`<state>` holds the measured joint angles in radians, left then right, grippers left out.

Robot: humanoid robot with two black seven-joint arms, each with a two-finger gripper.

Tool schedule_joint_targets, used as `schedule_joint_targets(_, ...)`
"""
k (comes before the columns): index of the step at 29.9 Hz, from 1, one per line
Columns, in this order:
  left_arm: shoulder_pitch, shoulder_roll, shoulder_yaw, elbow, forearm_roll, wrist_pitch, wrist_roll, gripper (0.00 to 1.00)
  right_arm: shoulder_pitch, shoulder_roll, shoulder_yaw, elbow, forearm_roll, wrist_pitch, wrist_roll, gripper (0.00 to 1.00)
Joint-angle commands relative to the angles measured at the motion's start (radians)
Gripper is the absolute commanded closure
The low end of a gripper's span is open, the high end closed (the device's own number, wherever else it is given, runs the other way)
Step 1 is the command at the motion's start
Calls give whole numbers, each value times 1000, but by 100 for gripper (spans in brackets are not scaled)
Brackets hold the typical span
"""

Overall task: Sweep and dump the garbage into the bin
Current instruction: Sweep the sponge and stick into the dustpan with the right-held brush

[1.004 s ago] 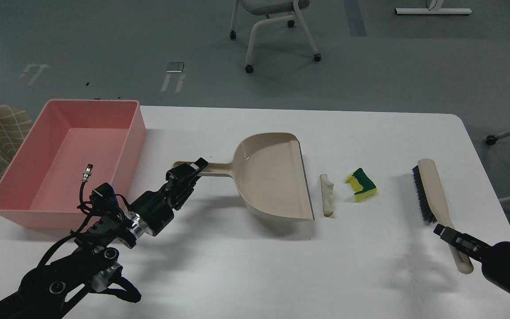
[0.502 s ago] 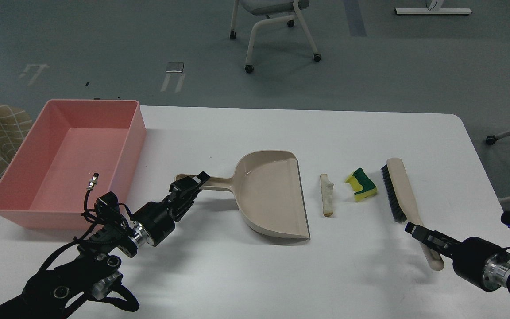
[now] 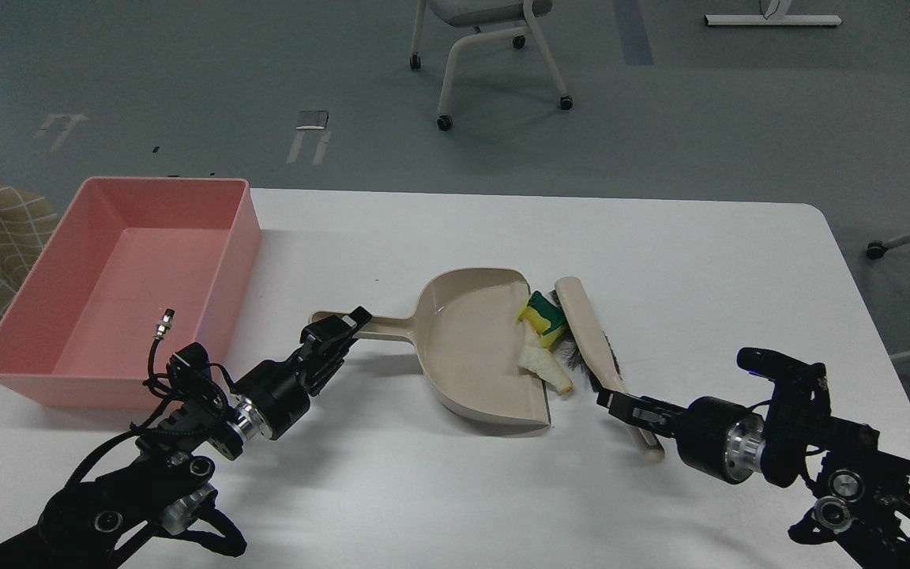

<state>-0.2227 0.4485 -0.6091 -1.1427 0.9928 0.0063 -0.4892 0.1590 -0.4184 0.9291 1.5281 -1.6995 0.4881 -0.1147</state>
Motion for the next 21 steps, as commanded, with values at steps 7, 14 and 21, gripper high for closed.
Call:
schedule_joint_targets(7,-17,-1,0,3,0,-2,1,100,108,113,-47,-26,50,1,-16,100)
schedule_joint_targets(14,-33,-2,-1,1,0,-3,1,100,110,54,12,29,127,1,-14,100)
schedule_joint_targets(21,-32,-4,-5,1,-13,-5,1,100,87,-86,82,61,198,1,-13,100)
